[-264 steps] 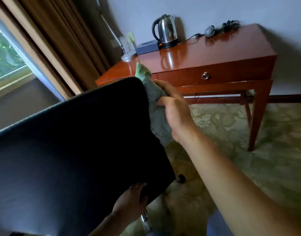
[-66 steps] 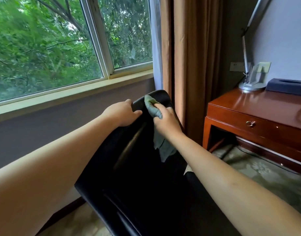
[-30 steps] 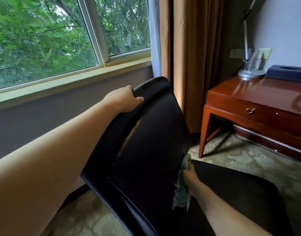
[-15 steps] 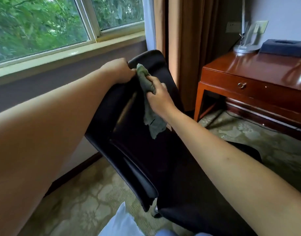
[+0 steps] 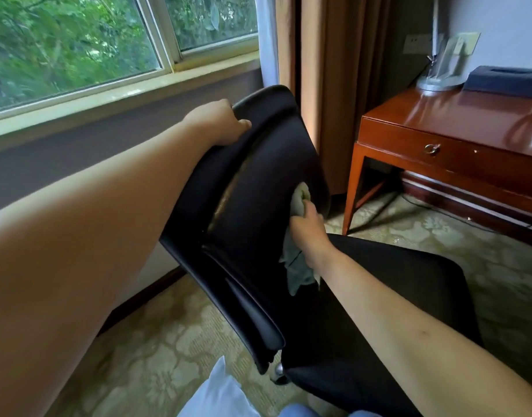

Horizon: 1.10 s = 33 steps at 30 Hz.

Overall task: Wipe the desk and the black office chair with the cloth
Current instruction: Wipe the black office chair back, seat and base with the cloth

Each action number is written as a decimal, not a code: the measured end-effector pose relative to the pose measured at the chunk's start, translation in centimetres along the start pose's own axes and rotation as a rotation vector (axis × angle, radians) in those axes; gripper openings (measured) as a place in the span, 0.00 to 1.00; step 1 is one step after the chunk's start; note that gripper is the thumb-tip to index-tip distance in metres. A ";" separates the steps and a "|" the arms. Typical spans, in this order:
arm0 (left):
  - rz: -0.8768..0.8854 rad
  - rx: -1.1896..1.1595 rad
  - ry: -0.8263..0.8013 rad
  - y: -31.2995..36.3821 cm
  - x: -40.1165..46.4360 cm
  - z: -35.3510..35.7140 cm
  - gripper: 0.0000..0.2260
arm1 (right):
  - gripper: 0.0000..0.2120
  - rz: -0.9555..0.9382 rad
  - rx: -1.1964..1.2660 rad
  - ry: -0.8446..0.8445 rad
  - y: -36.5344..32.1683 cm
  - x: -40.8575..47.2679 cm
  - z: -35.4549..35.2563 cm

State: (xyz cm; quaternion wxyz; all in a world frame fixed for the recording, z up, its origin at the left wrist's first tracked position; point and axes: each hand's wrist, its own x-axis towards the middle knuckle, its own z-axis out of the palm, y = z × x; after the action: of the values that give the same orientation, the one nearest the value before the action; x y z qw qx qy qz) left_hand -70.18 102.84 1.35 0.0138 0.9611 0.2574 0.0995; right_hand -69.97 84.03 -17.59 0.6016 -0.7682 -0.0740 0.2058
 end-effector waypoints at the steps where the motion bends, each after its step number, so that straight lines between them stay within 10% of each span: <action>1: 0.000 0.003 -0.001 0.0 0.0 0.0 0.26 | 0.31 -0.072 -0.013 -0.010 -2.2 -0.3 0.1; 8: -0.010 0.019 0.011 -0.1 -0.2 0.2 0.27 | 0.26 -0.506 -0.103 -0.047 -5.5 -3.1 1.6; 18: -0.003 -0.007 0.001 -0.2 -0.1 -0.1 0.26 | 0.31 0.157 -0.016 -0.062 6.3 -4.4 0.0; 33: 0.062 0.060 -0.008 -1.5 -10.6 -1.8 0.33 | 0.19 -0.379 0.002 -0.121 2.1 -10.1 0.7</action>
State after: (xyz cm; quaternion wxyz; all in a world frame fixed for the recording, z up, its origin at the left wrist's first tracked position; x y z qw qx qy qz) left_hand -80.24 98.86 1.03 -0.0171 0.9690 0.2301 0.0881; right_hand -79.71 80.47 -17.38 0.6250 -0.7261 -0.2530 0.1349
